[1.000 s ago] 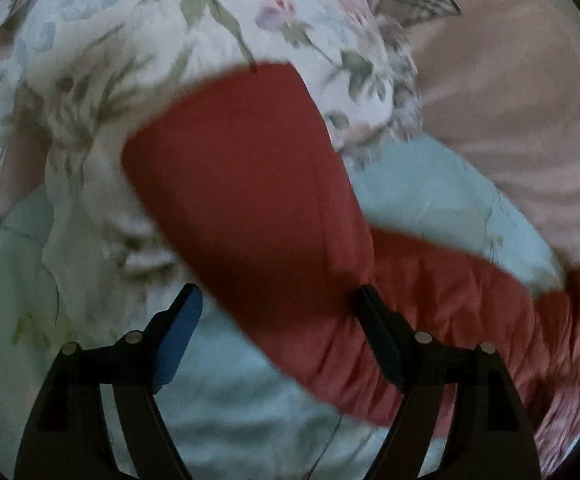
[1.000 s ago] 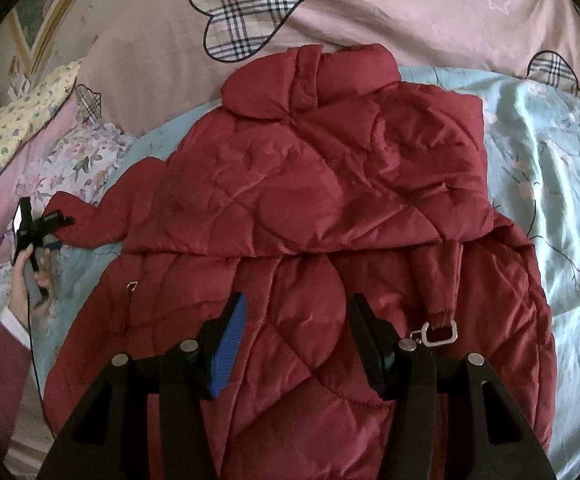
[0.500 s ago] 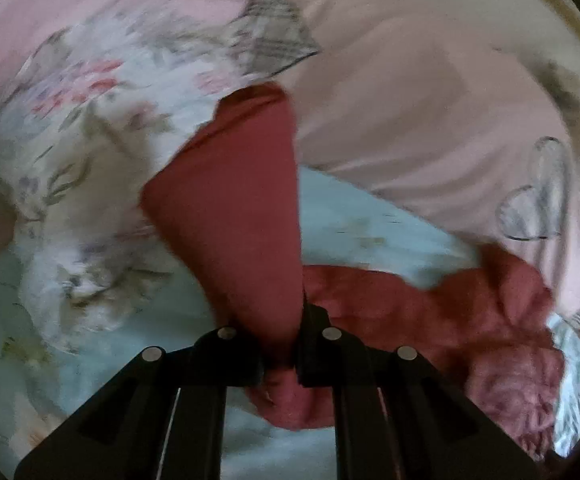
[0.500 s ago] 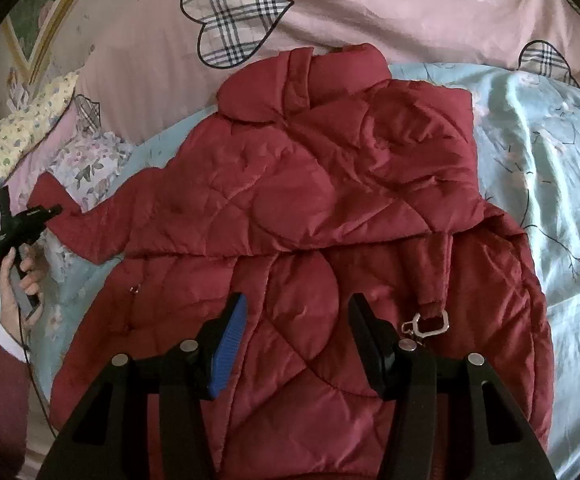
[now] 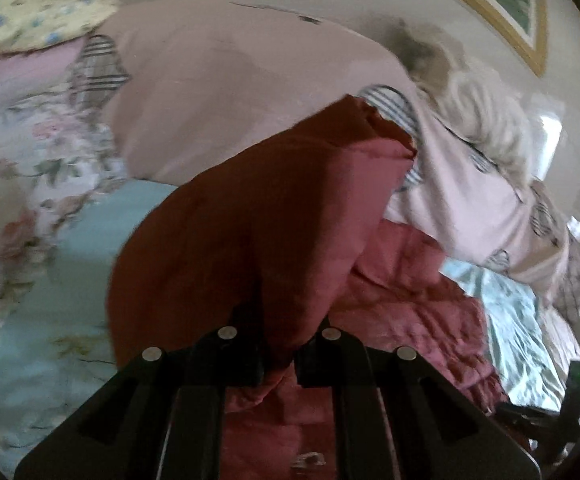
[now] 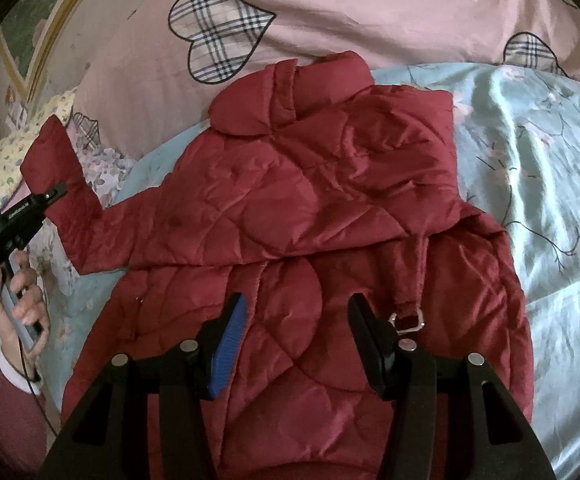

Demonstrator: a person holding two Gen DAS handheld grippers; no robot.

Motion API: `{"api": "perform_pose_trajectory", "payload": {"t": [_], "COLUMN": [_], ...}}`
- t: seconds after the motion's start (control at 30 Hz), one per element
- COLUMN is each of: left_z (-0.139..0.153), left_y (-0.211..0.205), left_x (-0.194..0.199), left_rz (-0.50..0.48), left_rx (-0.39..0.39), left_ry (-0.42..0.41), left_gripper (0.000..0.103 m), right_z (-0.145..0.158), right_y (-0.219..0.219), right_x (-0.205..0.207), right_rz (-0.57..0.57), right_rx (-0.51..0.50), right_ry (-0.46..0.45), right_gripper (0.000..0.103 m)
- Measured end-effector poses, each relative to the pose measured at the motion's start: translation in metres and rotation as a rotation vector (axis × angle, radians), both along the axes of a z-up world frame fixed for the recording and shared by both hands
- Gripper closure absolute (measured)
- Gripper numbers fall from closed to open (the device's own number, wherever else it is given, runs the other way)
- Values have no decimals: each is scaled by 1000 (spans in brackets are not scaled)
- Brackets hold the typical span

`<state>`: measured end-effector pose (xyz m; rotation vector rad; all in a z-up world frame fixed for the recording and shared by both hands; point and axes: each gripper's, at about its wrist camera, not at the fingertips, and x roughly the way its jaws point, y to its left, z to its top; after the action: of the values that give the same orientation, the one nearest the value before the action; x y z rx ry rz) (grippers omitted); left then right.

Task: Fold large clothes
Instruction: 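Fold the held sleeve across the coat body with the left gripper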

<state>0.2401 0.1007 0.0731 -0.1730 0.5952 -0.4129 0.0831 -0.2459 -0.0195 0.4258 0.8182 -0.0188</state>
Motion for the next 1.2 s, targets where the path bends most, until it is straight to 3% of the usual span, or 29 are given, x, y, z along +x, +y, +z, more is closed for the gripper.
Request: {"api": "perform_pose_trajectory", "payload": {"t": [0.57, 0.97, 1.2], "left_z": [-32, -72, -84], "left_y": [-141, -215, -244], "left_x": [-26, -39, -48], "left_rz": [-225, -339, -394], "left_rx": [97, 183, 209], "left_ry": [50, 82, 81], "left_gripper": [95, 95, 95], "right_z": [9, 14, 11], "right_y": [-35, -72, -92], "right_x": [-10, 1, 21], "right_rz": [-46, -106, -123], "right_rx": [104, 219, 335], "right_ry": [-45, -92, -128], "right_gripper": [47, 47, 47]}}
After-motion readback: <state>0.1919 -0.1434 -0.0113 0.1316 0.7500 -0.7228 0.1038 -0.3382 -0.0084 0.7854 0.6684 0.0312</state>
